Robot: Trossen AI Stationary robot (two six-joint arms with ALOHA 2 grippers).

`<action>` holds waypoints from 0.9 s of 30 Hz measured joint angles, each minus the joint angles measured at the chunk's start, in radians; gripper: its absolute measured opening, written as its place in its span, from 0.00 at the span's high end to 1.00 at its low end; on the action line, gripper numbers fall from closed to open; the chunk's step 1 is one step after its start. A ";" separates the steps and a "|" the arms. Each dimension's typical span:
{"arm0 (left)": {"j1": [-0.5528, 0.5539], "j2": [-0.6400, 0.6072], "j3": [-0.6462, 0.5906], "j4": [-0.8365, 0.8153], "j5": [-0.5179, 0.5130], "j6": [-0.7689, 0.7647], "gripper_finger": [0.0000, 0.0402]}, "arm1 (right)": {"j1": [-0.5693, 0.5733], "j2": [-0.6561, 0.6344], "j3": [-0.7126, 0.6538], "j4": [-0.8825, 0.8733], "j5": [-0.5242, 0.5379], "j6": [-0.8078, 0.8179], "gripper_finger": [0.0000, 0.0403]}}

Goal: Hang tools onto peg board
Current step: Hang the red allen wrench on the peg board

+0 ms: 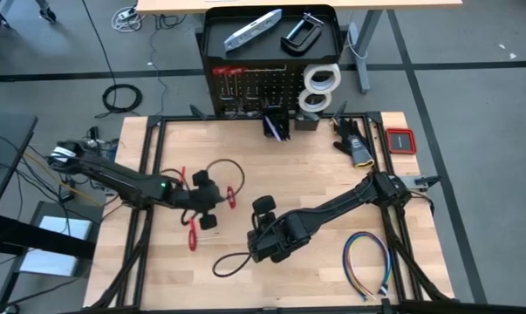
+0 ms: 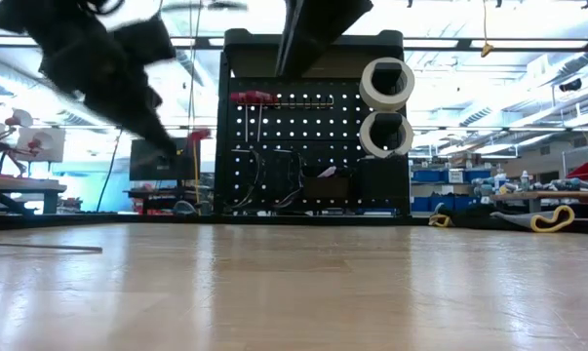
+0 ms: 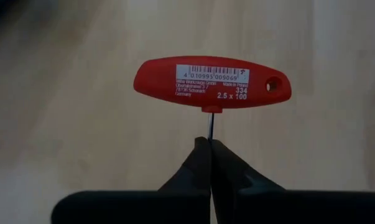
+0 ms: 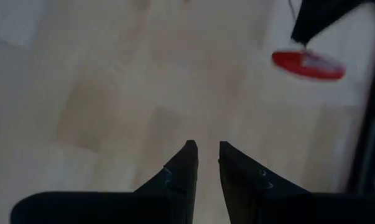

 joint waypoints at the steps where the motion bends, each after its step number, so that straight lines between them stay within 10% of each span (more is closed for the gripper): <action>1: -0.003 -0.027 0.000 0.007 -0.016 -0.005 1.00 | 0.000 -0.006 0.000 -0.013 0.018 0.014 0.81; 11: -0.043 -0.151 0.000 0.228 -0.265 0.017 1.00 | -0.001 -0.136 -0.149 0.134 0.089 0.083 0.80; 21: -0.045 0.068 -0.001 0.576 -0.452 0.150 1.00 | -0.013 -0.279 -0.942 1.318 0.259 0.172 0.77; 27: -0.043 0.202 -0.001 0.708 -0.465 0.226 1.00 | -0.061 -0.299 -1.160 1.772 0.314 0.190 0.68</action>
